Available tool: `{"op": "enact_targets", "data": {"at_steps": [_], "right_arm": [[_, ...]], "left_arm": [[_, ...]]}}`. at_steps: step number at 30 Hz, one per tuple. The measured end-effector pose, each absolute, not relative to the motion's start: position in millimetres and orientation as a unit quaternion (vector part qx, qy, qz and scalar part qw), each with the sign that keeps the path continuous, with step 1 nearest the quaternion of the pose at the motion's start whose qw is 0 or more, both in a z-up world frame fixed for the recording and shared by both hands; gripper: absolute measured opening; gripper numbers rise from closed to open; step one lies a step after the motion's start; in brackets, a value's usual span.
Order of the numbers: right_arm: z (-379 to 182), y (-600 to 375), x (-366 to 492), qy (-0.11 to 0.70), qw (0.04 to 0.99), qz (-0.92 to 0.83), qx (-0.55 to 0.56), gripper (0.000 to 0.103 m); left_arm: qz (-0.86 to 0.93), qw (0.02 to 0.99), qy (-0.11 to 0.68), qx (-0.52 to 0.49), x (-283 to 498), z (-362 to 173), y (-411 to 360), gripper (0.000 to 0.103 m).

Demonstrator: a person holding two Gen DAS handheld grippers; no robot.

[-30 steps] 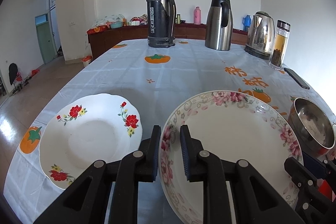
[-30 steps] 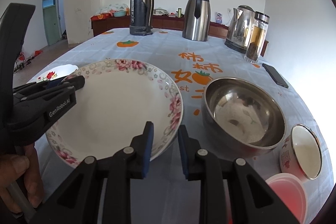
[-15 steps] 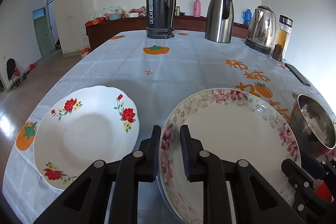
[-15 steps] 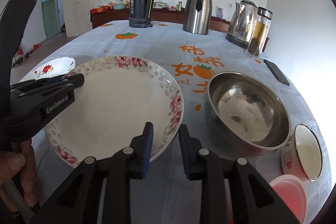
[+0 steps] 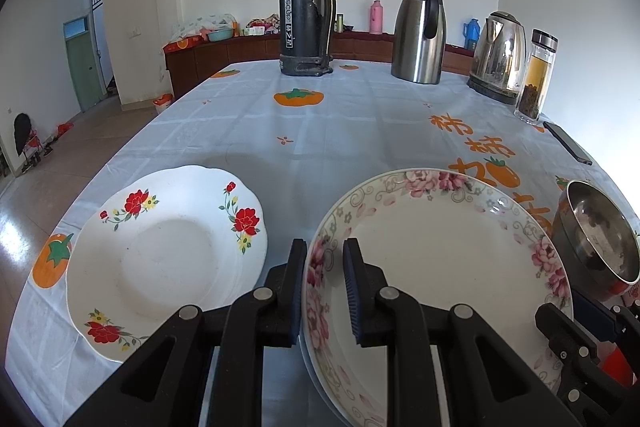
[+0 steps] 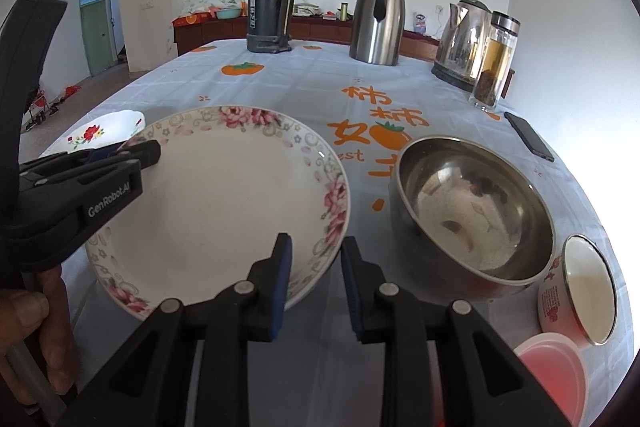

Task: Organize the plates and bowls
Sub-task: 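Lower the pink-floral plate onto the blue-and-white plate with the left tool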

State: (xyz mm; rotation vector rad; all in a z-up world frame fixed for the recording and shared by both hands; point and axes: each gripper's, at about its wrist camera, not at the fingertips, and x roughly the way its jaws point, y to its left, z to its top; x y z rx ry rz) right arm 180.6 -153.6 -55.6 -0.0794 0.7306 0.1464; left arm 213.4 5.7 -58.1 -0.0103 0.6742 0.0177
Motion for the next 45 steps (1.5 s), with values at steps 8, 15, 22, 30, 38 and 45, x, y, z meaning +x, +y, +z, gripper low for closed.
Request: {"op": "enact_targets", "data": {"at_steps": [8, 15, 22, 30, 38, 45], "right_arm": [[-56.2, -152.8, 181.2, 0.357, 0.931, 0.073, -0.036, 0.027], [-56.2, -152.0, 180.7, 0.356, 0.931, 0.074, -0.039, 0.028], [-56.3, -151.9, 180.9, 0.356, 0.931, 0.074, -0.041, 0.028], [-56.4, -152.2, 180.9, 0.356, 0.931, 0.074, -0.042, 0.028], [-56.4, -152.0, 181.0, 0.356, 0.931, 0.074, -0.042, 0.028], [-56.5, -151.2, 180.8, 0.356, 0.931, 0.071, -0.045, 0.028]], "left_arm": [[0.006, 0.942, 0.335, -0.01, 214.4, -58.2, 7.9, 0.02], [0.005, 0.942, 0.336, -0.016, 215.1, -58.2, 10.6, 0.02], [0.005, 0.942, 0.336, -0.017, 215.1, -58.6, 9.5, 0.02], [0.004, 0.942, 0.337, -0.012, 215.5, -59.4, 8.4, 0.02], [0.004, 0.942, 0.336, -0.012, 215.6, -59.8, 8.8, 0.02], [0.004, 0.942, 0.337, -0.012, 215.7, -60.0, 8.7, 0.021]]}}
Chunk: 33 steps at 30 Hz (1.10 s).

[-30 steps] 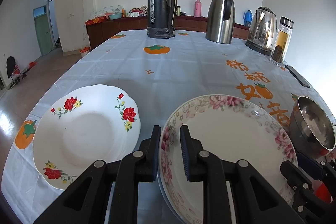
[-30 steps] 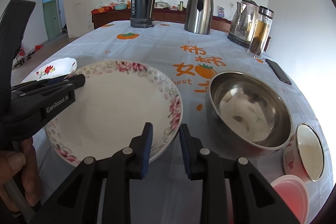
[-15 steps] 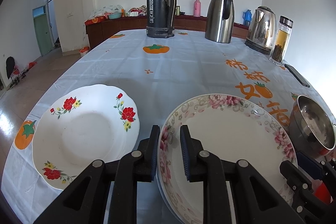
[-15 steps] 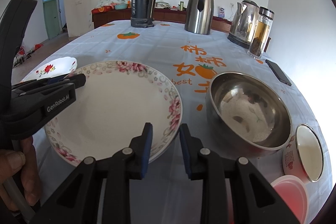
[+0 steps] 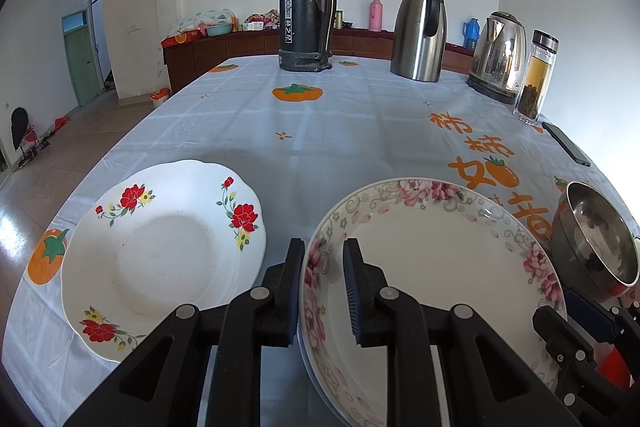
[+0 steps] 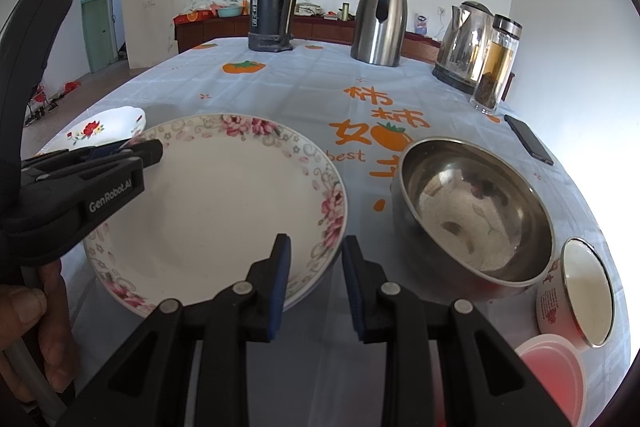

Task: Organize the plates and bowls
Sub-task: 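Lower the pink-floral plate onto the blue-and-white plate with the left tool, then open the left tool and release the pink-floral plate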

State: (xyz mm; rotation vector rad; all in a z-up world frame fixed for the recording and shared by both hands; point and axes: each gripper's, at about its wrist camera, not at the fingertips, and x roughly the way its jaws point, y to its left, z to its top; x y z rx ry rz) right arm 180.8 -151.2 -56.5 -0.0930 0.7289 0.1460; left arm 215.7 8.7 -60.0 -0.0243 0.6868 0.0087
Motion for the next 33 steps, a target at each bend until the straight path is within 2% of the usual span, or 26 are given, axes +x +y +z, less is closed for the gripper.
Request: {"op": "enact_targets", "data": {"at_steps": [18, 21, 23, 26, 29, 30, 31, 33], "right_arm": [[-55.5, -149.0, 178.0, 0.351, 0.932, 0.064, -0.063, 0.029], [-55.2, -149.9, 177.8, 0.349, 0.933, 0.066, -0.062, 0.032], [-53.5, -149.2, 176.8, 0.343, 0.935, 0.069, -0.063, 0.032], [-50.7, -146.2, 170.3, 0.327, 0.94, 0.068, -0.073, 0.046], [-48.2, -142.2, 164.8, 0.312, 0.944, 0.068, -0.085, 0.051], [-47.6, -142.5, 164.3, 0.31, 0.945, 0.068, -0.085, 0.055], [-47.0, -142.9, 164.3, 0.308, 0.945, 0.068, -0.084, 0.057], [-46.8, -143.0, 164.5, 0.307, 0.946, 0.07, -0.08, 0.058]], "left_arm": [[0.006, 0.941, 0.338, -0.008, 216.7, -62.3, 7.7, 0.023], [0.004, 0.941, 0.339, -0.007, 217.1, -62.6, 6.8, 0.028], [0.005, 0.94, 0.341, -0.005, 217.5, -63.8, 6.4, 0.028], [0.006, 0.939, 0.344, -0.008, 218.1, -64.9, 7.8, 0.029], [0.008, 0.939, 0.344, -0.011, 217.9, -64.8, 8.7, 0.042], [0.01, 0.94, 0.342, -0.011, 218.1, -64.4, 8.3, 0.054], [0.011, 0.941, 0.338, -0.012, 216.8, -63.5, 8.7, 0.061], [0.011, 0.945, 0.327, -0.012, 213.1, -61.0, 8.8, 0.061]]}}
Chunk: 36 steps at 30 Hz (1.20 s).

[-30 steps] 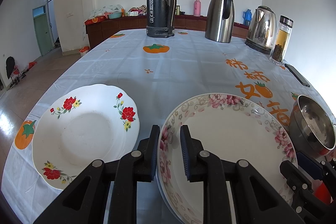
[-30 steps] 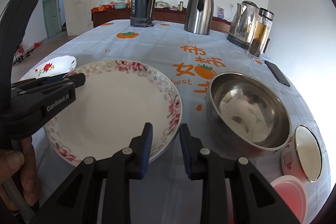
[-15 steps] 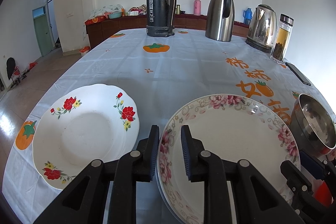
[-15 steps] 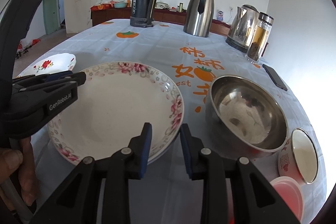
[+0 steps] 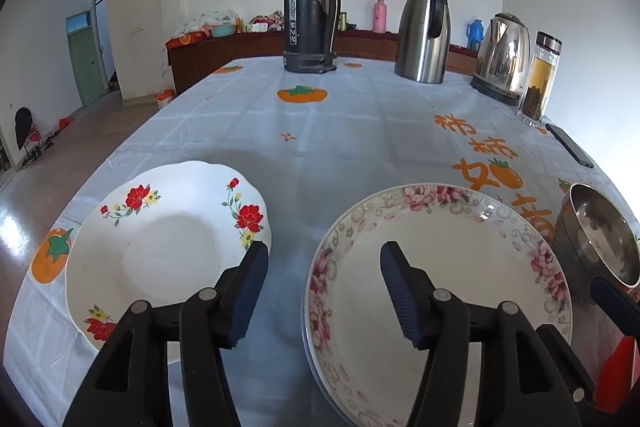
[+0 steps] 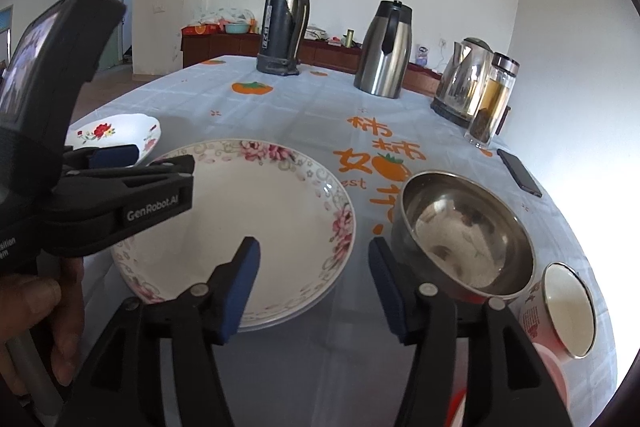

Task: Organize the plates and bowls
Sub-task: 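Open the left tool and release the pink-floral plate, then move the left tool to the red-flower white plate and grasp its rim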

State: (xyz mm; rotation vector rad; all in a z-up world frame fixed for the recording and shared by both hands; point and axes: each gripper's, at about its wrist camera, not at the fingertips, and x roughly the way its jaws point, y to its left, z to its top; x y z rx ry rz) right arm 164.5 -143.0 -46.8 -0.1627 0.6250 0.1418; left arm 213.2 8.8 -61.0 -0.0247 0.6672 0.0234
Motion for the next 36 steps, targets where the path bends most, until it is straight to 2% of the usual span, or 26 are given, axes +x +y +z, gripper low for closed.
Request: {"op": "enact_targets", "data": {"at_steps": [5, 17, 24, 28, 36], "right_arm": [[-45.0, -141.7, 162.8, 0.298, 0.948, 0.074, -0.08, 0.063], [-40.0, -145.3, 154.3, 0.271, 0.956, 0.096, -0.062, 0.061], [-36.7, -143.6, 151.5, 0.27, 0.95, 0.157, -0.026, 0.039], [-28.6, -122.5, 151.4, 0.259, 0.947, 0.184, -0.038, 0.038], [-12.5, -64.9, 180.3, 0.281, 0.926, 0.25, -0.034, 0.038]], "left_arm": [[0.016, 0.948, 0.317, -0.015, 210.0, -58.6, 10.3, 0.064], [0.038, 0.956, 0.29, -0.038, 194.0, -53.4, 26.2, 0.064], [0.094, 0.954, 0.283, -0.036, 167.8, -45.8, 74.9, 0.064], [0.143, 0.952, 0.27, -0.024, 164.1, -43.3, 110.7, 0.064], [0.168, 0.938, 0.3, -0.044, 184.1, -55.1, 163.1, 0.064]]}}
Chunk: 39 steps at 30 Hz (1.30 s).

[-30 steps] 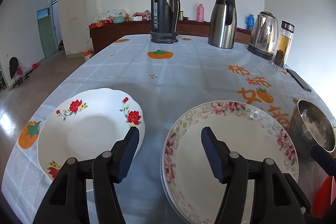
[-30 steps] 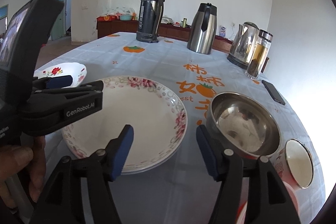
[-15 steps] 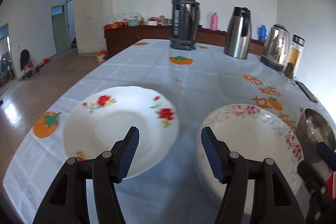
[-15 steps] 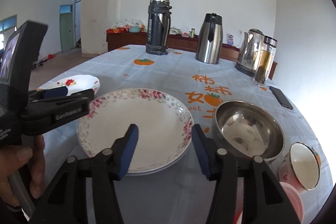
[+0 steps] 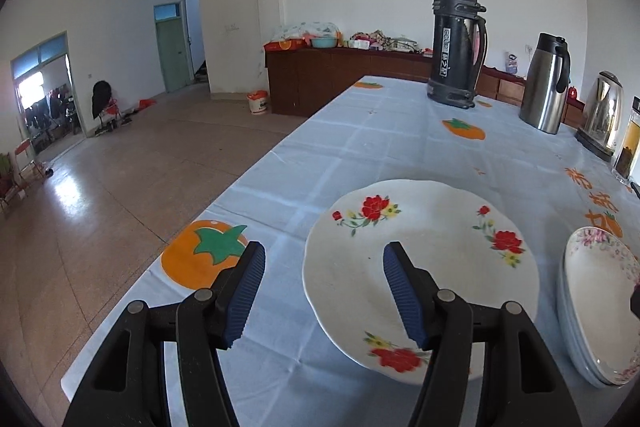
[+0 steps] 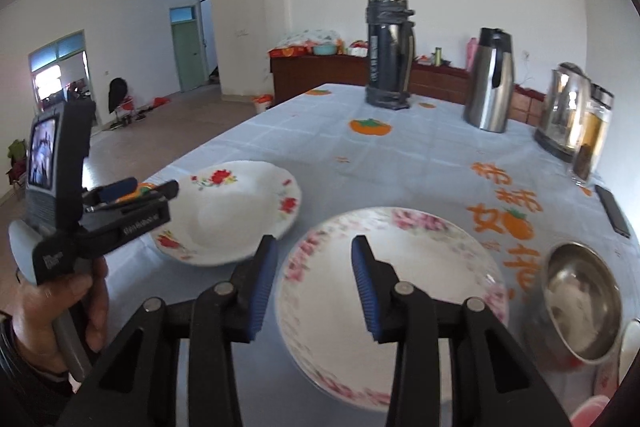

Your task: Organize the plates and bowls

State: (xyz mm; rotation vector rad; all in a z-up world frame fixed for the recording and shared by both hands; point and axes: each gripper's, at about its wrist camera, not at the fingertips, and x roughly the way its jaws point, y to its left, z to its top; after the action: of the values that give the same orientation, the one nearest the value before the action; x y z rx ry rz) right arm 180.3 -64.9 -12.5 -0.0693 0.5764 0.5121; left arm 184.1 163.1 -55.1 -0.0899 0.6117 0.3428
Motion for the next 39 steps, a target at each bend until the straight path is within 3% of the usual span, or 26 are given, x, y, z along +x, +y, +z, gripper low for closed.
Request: {"op": "enact_targets", "data": {"at_steps": [11, 19, 23, 24, 25, 28, 30, 39], "right_arm": [[-23.0, 4.8, 251.1, 0.392, 0.889, 0.23, -0.059, 0.04], [-39.7, 30.0, 264.7, 0.427, 0.874, 0.21, -0.102, 0.04], [-49.3, 38.9, 272.8, 0.444, 0.864, 0.207, -0.116, 0.047], [-52.5, 40.3, 273.7, 0.448, 0.862, 0.207, -0.119, 0.049], [-53.5, 40.1, 272.8, 0.447, 0.862, 0.206, -0.119, 0.048], [-52.6, 38.1, 267.9, 0.44, 0.865, 0.208, -0.121, 0.035], [-51.9, 34.0, 262.3, 0.436, 0.866, 0.215, -0.116, 0.026], [-54.7, 24.2, 220.6, 0.39, 0.882, 0.248, -0.096, 0.027]], "left_arm": [[0.128, 0.918, 0.367, -0.083, 201.4, -73.1, 174.9, 0.064], [0.132, 0.91, 0.381, -0.094, 206.4, -76.4, 179.7, 0.064], [0.136, 0.907, 0.387, -0.095, 207.8, -78.0, 181.5, 0.064], [0.136, 0.907, 0.387, -0.097, 207.8, -78.0, 182.4, 0.061], [0.135, 0.906, 0.388, -0.101, 207.7, -78.4, 184.0, 0.049], [0.124, 0.904, 0.392, -0.119, 207.7, -79.3, 190.0, 0.033], [0.134, 0.903, 0.388, -0.129, 205.2, -78.4, 194.8, 0.033], [0.145, 0.904, 0.376, -0.142, 193.6, -76.2, 201.8, 0.033]]}}
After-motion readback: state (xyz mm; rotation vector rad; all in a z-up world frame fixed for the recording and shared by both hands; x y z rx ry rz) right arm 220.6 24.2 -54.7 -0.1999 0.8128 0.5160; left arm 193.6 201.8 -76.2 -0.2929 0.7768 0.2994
